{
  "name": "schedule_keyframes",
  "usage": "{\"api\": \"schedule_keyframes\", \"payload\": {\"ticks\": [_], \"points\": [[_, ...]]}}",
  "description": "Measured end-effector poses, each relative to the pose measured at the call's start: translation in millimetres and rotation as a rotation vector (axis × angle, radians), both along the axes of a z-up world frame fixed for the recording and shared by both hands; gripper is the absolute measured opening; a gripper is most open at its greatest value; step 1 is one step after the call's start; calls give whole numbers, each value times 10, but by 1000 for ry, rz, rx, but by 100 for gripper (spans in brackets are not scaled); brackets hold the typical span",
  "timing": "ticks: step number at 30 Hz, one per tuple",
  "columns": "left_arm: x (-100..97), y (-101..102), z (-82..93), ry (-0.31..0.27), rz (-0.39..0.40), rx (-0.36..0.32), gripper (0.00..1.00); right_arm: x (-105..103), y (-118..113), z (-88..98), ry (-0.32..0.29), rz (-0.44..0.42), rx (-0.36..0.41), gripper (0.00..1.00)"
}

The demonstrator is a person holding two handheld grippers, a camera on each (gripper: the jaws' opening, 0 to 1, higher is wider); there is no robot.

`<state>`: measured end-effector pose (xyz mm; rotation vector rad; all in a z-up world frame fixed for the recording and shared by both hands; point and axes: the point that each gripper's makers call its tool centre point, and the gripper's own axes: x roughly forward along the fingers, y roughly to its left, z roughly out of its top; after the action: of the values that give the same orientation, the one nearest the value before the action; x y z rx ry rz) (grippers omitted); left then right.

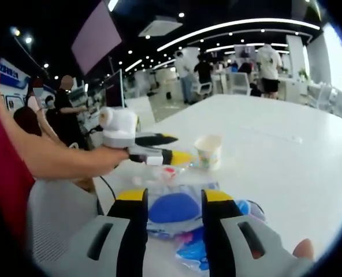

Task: Arrange the tabletop items into an orderly group along one side of the table until the central work area is clear of visible clutter.

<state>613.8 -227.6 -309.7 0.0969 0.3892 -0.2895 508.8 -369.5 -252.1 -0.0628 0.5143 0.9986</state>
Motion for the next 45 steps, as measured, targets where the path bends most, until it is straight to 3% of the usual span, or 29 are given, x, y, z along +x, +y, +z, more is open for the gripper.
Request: {"api": "schedule_keyframes", "payload": {"ticks": [12, 20, 32, 45], "points": [[-308, -151, 272, -3, -119, -28, 52, -38, -8, 21, -14, 3, -9, 39], [-525, -351, 432, -11, -195, -66, 50, -82, -72, 45, -41, 3, -28, 46], [-747, -539, 530, -9, -259, -91, 50, -186, -220, 43, -64, 15, -58, 68], [-1027, -651, 607, -4, -280, -108, 50, -333, -291, 39, -105, 86, -83, 92]]}}
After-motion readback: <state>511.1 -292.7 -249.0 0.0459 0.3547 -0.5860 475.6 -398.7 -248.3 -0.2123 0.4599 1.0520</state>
